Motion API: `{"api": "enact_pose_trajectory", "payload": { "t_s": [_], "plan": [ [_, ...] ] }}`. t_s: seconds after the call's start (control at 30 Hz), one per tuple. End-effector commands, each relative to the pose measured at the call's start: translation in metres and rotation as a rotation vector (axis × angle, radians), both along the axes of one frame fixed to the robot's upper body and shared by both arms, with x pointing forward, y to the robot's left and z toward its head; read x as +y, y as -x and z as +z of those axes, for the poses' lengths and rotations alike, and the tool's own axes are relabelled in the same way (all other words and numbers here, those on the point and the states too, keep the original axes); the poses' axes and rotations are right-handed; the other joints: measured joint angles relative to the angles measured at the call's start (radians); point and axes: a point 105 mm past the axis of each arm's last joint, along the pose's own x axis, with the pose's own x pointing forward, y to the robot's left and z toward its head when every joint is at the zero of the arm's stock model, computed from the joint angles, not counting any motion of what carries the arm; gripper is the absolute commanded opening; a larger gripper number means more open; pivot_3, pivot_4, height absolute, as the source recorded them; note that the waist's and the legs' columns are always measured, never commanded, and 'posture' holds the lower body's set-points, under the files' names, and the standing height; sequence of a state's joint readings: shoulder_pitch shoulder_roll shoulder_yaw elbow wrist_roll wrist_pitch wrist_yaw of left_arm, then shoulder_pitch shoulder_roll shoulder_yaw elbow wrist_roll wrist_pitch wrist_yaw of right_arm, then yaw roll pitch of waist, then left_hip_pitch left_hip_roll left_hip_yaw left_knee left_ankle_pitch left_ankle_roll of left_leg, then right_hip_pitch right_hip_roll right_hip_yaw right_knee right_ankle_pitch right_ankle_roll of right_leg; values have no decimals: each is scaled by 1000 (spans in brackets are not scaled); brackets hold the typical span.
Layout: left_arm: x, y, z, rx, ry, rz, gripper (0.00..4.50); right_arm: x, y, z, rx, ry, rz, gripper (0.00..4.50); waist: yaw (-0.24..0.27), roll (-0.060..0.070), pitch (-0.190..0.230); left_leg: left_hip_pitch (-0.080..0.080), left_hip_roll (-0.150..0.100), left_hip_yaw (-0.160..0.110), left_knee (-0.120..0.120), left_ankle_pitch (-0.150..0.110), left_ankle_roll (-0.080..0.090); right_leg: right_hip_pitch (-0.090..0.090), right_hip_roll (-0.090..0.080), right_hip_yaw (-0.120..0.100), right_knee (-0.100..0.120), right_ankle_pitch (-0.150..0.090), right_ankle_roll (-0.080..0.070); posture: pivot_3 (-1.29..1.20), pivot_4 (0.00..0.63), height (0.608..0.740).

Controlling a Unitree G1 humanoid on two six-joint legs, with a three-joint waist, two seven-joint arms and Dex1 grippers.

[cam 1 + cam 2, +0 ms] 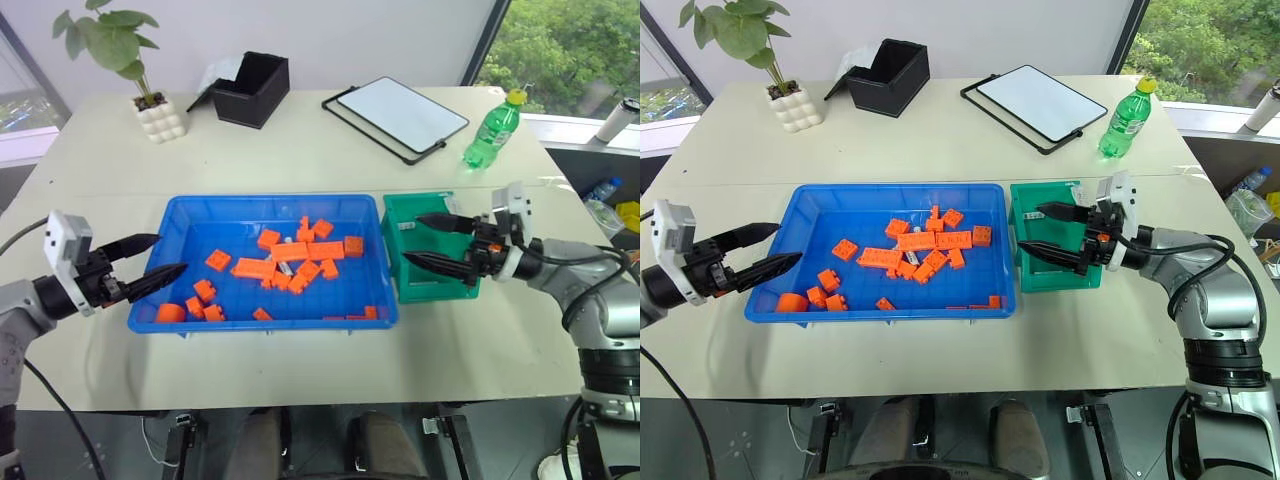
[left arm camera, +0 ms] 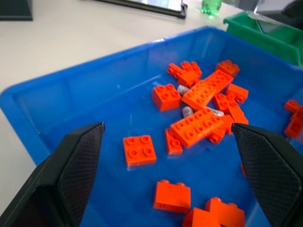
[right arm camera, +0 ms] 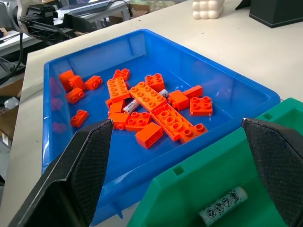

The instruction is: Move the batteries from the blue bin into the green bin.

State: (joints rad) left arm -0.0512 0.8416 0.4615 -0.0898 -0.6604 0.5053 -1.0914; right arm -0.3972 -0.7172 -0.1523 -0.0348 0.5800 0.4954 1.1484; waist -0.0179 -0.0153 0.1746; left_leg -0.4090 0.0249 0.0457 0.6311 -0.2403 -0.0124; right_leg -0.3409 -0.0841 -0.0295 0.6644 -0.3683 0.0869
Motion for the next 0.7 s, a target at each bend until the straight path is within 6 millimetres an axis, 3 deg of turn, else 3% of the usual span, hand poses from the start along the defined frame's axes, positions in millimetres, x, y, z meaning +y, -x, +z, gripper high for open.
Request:
{"api": "enact_pose_trajectory", "payload": {
  "t_s": [0.03,0.7],
  "plan": [
    [-2,2,11,-53,-50,-28,4500,1,-1,11,-52,12,15,4465,0,0,0,0,0,0,0,0,0,0,0,0,0,0,0,0,150,740],
    [-1,2,16,-67,-22,-28,4500,9,-4,15,-66,0,41,4465,0,0,0,0,0,0,0,0,0,0,0,0,0,0,0,0,150,740]
  ]
}}
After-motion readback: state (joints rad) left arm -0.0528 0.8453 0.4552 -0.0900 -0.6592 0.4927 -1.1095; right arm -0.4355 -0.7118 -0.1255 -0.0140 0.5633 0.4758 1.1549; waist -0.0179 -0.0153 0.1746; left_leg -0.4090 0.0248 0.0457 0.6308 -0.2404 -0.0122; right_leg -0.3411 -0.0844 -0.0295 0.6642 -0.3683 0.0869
